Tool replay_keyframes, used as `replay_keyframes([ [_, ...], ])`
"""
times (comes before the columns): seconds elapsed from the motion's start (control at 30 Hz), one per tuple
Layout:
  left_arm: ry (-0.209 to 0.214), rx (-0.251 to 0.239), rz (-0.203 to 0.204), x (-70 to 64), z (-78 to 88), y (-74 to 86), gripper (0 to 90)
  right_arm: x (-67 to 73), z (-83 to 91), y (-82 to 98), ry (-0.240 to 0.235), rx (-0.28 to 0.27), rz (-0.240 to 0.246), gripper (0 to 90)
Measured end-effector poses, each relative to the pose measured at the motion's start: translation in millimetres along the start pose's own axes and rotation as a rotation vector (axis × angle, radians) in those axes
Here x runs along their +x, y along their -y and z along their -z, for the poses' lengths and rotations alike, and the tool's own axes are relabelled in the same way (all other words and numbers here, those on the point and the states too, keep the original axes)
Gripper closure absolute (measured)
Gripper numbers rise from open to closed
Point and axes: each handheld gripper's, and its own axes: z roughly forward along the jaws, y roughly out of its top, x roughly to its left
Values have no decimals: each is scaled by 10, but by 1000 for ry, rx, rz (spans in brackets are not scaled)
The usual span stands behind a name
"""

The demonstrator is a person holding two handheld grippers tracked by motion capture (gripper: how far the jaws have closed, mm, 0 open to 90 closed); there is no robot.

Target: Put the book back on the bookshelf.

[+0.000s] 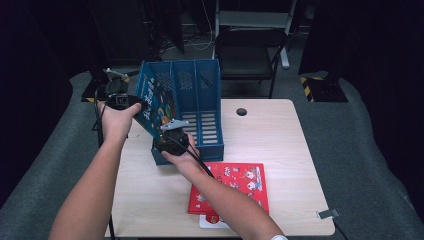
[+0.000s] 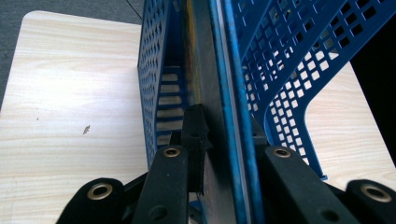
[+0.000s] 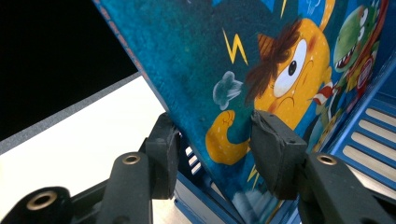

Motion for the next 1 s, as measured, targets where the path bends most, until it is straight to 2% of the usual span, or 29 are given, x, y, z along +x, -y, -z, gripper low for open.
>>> replay_keyframes([
  [0.1,7,-5,9,-2,-31,-9,771,-6,6,1,-2,2,13,530],
  [0.17,5,-6,-10,-7,-41,-11,764,-15,15,0,-2,2,12,532],
  [0.4,15,-6,-6,-24,-42,0,746,-14,28,1,-1,-9,7,542],
  [0.43,14,1,-20,-17,-32,3,747,-16,27,0,-2,-8,6,541],
  [0.77,25,0,-23,-33,77,49,741,-10,30,5,2,-5,9,540],
  [0.8,26,0,-37,-34,113,62,742,-5,31,8,3,-4,7,540],
  [1.0,22,-2,-49,-56,167,99,742,-9,29,16,5,-8,16,542],
])
